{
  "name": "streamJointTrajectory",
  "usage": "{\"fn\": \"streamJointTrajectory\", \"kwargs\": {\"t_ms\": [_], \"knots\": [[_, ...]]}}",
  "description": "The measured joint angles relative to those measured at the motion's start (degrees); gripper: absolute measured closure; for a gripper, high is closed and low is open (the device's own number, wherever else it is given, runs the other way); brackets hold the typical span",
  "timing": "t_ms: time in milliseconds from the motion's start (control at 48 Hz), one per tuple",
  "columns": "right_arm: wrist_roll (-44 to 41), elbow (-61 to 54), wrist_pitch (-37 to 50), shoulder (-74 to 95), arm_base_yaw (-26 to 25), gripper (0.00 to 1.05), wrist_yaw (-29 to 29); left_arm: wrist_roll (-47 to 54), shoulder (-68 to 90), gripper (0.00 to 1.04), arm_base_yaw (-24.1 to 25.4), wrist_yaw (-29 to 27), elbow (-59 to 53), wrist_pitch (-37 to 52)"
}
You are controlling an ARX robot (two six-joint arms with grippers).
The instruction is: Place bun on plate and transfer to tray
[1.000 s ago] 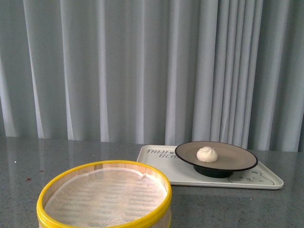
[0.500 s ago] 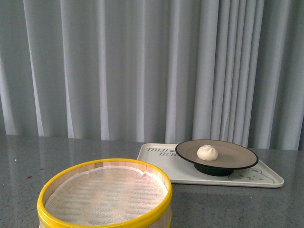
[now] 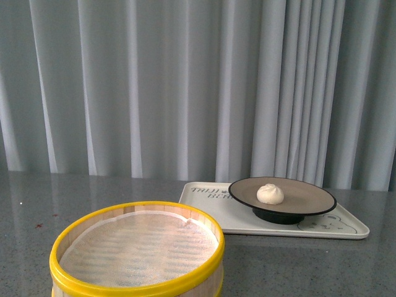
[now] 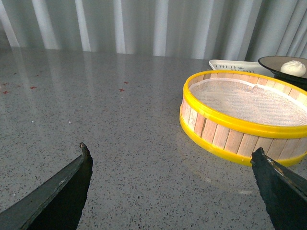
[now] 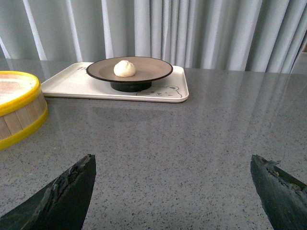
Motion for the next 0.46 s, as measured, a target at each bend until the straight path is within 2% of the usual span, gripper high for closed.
{"fn": "streamJointTrajectory", "kwargs": {"t_ms": [458], "knots": [[0.00, 0.00, 0.00, 0.00, 0.00, 0.09, 0.00, 0.00, 0.00, 0.07, 0.00, 0.00, 0.00, 0.00]]}}
